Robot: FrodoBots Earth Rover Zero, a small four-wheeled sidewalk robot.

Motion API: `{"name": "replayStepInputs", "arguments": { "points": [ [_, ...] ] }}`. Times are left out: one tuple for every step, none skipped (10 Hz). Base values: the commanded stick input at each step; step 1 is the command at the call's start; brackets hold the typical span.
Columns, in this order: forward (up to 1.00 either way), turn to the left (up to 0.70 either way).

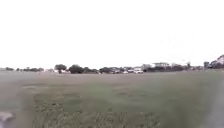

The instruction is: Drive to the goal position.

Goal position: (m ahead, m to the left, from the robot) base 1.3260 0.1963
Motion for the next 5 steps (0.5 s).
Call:
{"name": "replayStepInputs", "arguments": {
  "points": [
    [0.85,0.34],
    [0.85,0.34],
    [0.85,0.34],
    [0.85,0.34],
    [0.85,0.34]
  ]
}}
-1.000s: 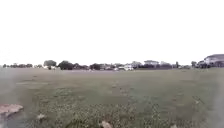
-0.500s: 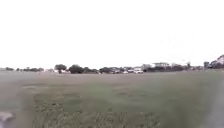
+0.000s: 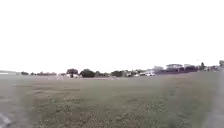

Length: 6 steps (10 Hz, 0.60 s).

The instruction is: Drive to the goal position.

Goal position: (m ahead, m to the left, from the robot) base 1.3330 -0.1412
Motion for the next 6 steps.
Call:
{"name": "replayStepInputs", "arguments": {
  "points": [
    [0.85,0.34],
    [0.85,0.34],
    [0.85,0.34],
    [0.85,0.34],
    [0.85,0.34],
    [0.85,0.34]
  ]
}}
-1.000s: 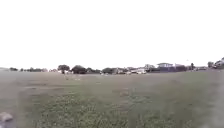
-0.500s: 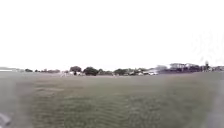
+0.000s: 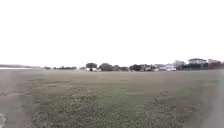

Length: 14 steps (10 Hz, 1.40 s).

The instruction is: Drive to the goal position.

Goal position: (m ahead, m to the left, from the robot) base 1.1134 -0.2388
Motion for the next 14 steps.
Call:
{"name": "replayStepInputs", "arguments": {
  "points": [
    [0.85,0.34],
    [0.85,0.34],
    [0.85,0.34],
    [0.85,0.34],
    [0.85,0.34],
    [0.85,0.34],
    [0.85,0.34],
    [0.85,0.0],
    [0.85,0.0],
    [0.85,-0.02],
    [0.85,-0.16],
    [0.85,-0.3],
    [0.85,-0.34],
    [0.85,-0.34]
  ]
}}
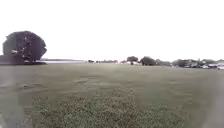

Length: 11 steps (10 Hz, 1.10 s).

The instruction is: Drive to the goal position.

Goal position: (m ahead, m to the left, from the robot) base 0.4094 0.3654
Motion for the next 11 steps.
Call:
{"name": "replayStepInputs", "arguments": {
  "points": [
    [0.85,-0.34],
    [0.85,-0.34],
    [0.85,-0.34],
    [0.85,-0.34],
    [0.85,-0.34],
    [0.85,-0.34],
    [0.85,-0.34],
    [0.85,-0.34],
    [0.85,-0.34],
    [0.85,-0.34],
    [0.85,-0.34]
  ]
}}
